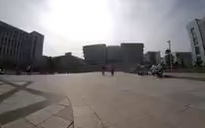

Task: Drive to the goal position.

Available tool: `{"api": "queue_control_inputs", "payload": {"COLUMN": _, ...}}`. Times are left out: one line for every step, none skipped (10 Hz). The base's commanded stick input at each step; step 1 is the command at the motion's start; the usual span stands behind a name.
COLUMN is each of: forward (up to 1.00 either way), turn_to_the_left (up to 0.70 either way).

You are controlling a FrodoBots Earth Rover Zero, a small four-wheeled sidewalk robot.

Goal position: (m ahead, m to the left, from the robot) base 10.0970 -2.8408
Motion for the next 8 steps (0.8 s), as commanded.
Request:
{"api": "queue_control_inputs", "payload": {"forward": 1.00, "turn_to_the_left": 0.40}}
{"api": "queue_control_inputs", "payload": {"forward": 1.00, "turn_to_the_left": 0.40}}
{"api": "queue_control_inputs", "payload": {"forward": 1.00, "turn_to_the_left": 0.40}}
{"api": "queue_control_inputs", "payload": {"forward": 1.00, "turn_to_the_left": 0.40}}
{"api": "queue_control_inputs", "payload": {"forward": 1.00, "turn_to_the_left": 0.40}}
{"api": "queue_control_inputs", "payload": {"forward": 1.00, "turn_to_the_left": 0.40}}
{"api": "queue_control_inputs", "payload": {"forward": 1.00, "turn_to_the_left": 0.09}}
{"api": "queue_control_inputs", "payload": {"forward": 1.00, "turn_to_the_left": 0.02}}
